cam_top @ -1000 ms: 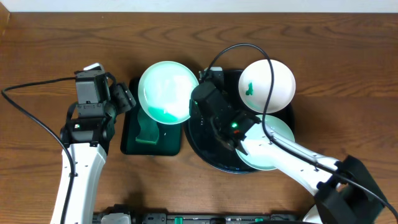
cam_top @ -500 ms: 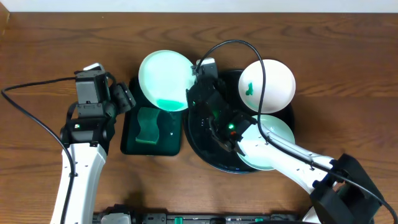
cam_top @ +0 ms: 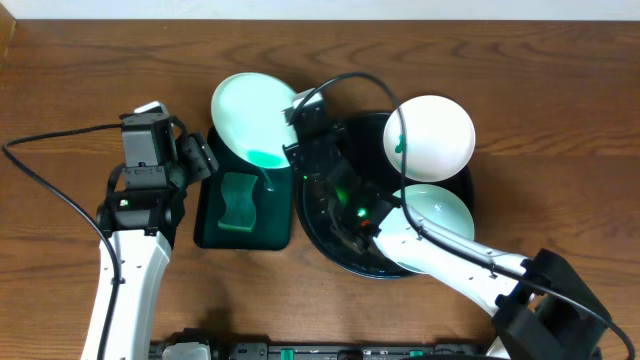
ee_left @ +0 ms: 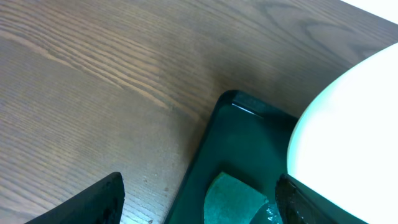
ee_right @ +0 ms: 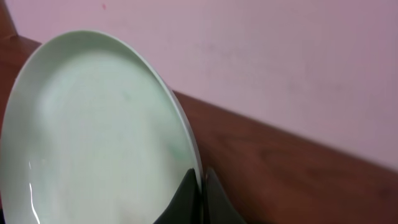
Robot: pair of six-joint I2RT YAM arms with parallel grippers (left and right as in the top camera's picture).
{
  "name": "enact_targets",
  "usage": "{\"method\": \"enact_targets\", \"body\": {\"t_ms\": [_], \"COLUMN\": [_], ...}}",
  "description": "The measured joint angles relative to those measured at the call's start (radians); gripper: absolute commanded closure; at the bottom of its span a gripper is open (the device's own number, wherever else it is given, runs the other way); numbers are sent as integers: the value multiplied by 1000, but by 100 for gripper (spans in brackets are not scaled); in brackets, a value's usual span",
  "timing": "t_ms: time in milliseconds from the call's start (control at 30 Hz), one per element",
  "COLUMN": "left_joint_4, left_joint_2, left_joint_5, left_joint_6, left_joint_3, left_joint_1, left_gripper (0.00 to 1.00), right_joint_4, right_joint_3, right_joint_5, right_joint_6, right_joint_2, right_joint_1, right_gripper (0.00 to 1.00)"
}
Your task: Clean dirty plates on tray and stack at the side
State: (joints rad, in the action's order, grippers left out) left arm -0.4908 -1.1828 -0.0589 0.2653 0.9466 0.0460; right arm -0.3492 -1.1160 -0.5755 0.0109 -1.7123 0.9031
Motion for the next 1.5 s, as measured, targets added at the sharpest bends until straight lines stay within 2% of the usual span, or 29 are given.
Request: {"method": "enact_targets", "body": {"t_ms": [367,833,1033,1500], "left_joint_4": [0,0,0,0], "left_joint_2": [0,0,0,0], "left_joint_5": [0,0,0,0], "left_joint_6": [0,0,0,0], "left_joint_3": [0,0,0,0], "left_joint_1": [0,0,0,0], "left_gripper": [22,22,22,22], "right_joint_4": [-180,-342,-344,-391], "right_joint_3": [-1,-1,-1,-1], "right_joint_5": [-11,-23,-23,-23], "right_joint_6": [384,626,688,707], "right_joint_2": [0,0,0,0], "right_joint_1": [20,57,60,60], "right_gripper": [98,99,99,98]}}
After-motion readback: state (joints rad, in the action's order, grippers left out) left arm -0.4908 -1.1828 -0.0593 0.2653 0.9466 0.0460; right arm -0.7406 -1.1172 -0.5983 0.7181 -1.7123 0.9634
